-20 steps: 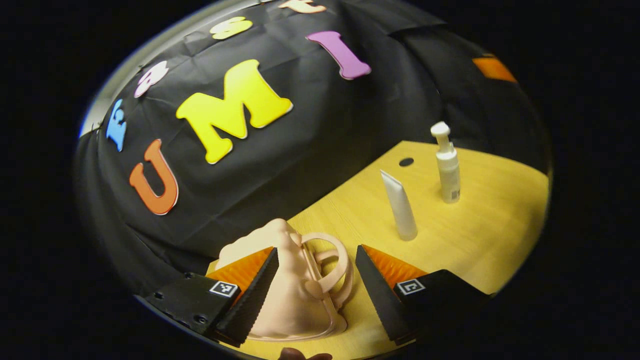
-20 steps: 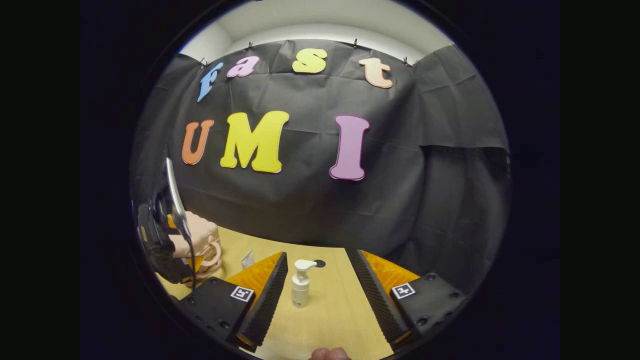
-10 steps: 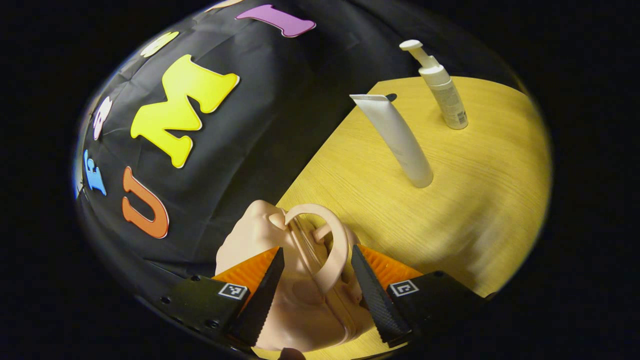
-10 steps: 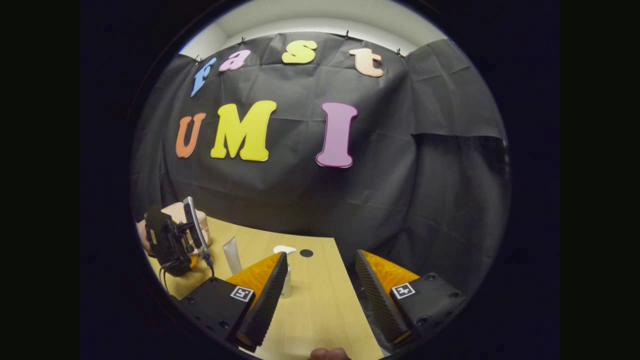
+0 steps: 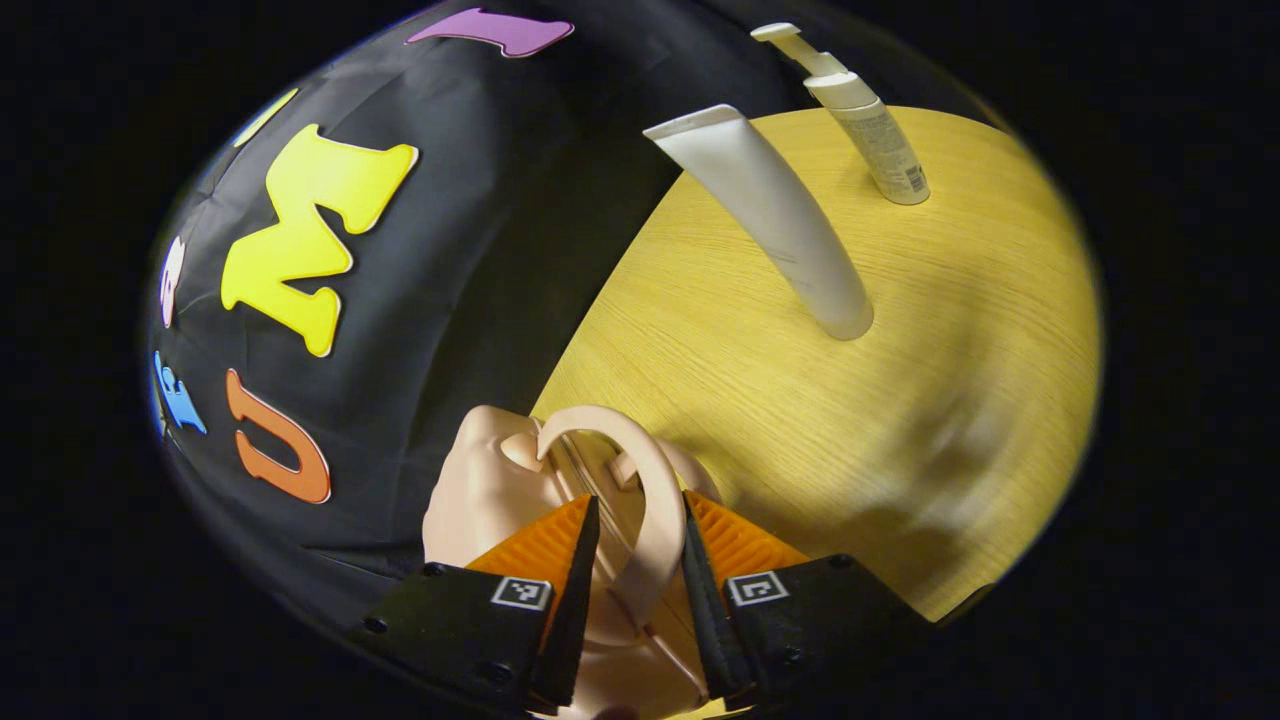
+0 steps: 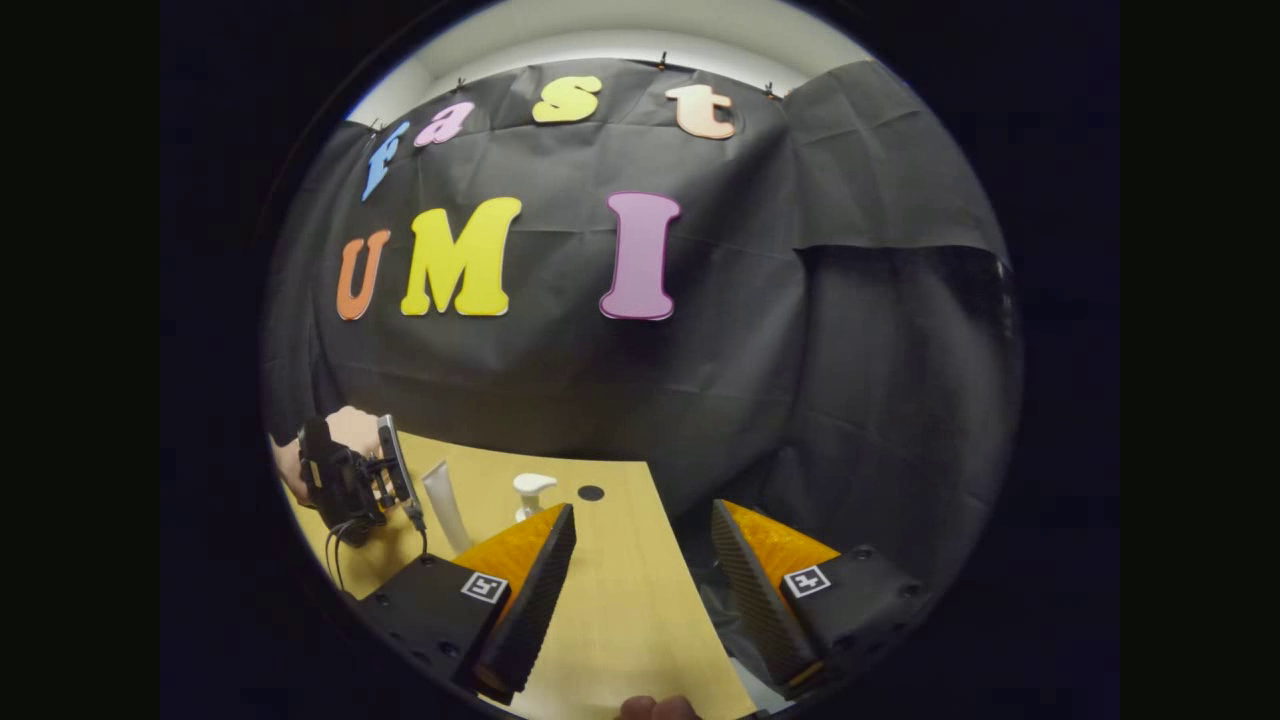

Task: First open the suitcase, pack the skin care products into it, and then close the suitcase.

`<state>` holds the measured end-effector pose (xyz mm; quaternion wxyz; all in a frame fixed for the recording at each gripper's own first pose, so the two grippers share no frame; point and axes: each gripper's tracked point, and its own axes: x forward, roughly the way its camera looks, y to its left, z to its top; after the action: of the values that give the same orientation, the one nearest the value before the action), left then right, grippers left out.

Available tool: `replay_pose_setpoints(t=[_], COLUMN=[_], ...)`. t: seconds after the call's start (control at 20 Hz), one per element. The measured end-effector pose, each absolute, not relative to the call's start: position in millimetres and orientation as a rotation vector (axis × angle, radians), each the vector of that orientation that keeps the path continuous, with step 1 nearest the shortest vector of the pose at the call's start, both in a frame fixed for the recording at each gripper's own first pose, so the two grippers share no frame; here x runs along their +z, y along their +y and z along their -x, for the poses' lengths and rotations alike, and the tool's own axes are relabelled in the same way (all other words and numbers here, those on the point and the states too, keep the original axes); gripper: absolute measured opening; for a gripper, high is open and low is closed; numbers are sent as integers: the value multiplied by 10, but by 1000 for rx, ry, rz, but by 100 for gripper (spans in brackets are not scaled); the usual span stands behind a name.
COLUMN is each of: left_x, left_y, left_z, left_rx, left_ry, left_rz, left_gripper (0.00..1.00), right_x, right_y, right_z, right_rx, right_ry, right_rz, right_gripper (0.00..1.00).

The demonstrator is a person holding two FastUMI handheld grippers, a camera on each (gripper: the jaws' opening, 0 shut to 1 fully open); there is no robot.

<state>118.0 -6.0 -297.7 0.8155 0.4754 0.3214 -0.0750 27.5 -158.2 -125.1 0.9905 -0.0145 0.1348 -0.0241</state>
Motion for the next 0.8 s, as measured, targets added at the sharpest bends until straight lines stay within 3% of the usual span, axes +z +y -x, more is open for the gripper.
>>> replay_pose_setpoints(t=[0.1, 0.15, 0.35, 0.8], left_x=[-2983, -2957, -2803, -1726], left_y=[-78, -105, -128, 212], left_z=[-1164, -1182, -1194, -1100], left_rx=[-174, -183, -216, -226], left_ry=[685, 672, 635, 455], left_rz=[-997, -989, -932, -670], left_gripper=[37, 33, 17, 9], right_x=[-1257, -1209, -1048, -702], right_y=[-1509, -1447, -1198, -620], right_z=[-209, -178, -47, -90], right_rx=[-65, -72, -79, -87], right_ry=[277, 272, 238, 186], right_rz=[35, 33, 75, 97], right_gripper=[81, 77, 81, 81])
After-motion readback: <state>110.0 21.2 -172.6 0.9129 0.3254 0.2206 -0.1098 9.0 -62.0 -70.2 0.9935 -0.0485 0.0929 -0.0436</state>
